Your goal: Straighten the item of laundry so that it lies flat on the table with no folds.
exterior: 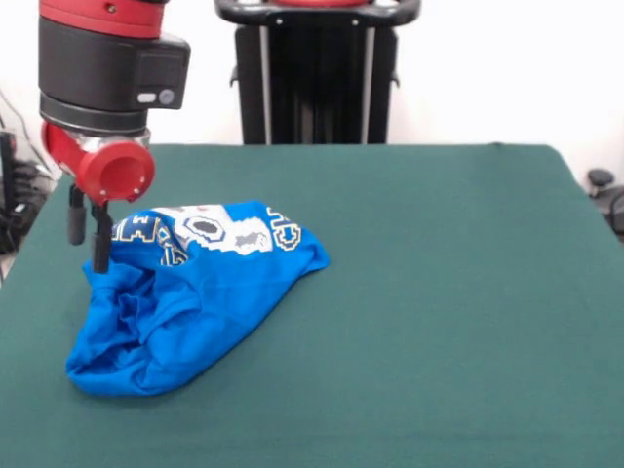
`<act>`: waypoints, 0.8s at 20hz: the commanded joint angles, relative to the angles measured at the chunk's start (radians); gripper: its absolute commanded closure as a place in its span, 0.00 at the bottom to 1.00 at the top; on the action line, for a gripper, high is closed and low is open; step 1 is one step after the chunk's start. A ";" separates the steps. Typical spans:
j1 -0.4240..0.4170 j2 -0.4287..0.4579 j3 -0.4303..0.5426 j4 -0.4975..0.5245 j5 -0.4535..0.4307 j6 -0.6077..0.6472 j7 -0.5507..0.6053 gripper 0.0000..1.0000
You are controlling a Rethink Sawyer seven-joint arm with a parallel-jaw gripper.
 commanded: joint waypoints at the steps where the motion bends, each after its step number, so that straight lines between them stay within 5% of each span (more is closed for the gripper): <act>1: 0.057 0.109 0.120 0.119 0.039 0.003 0.076 0.00; 16: 0.158 0.219 -0.020 0.055 0.013 -0.049 0.168 0.00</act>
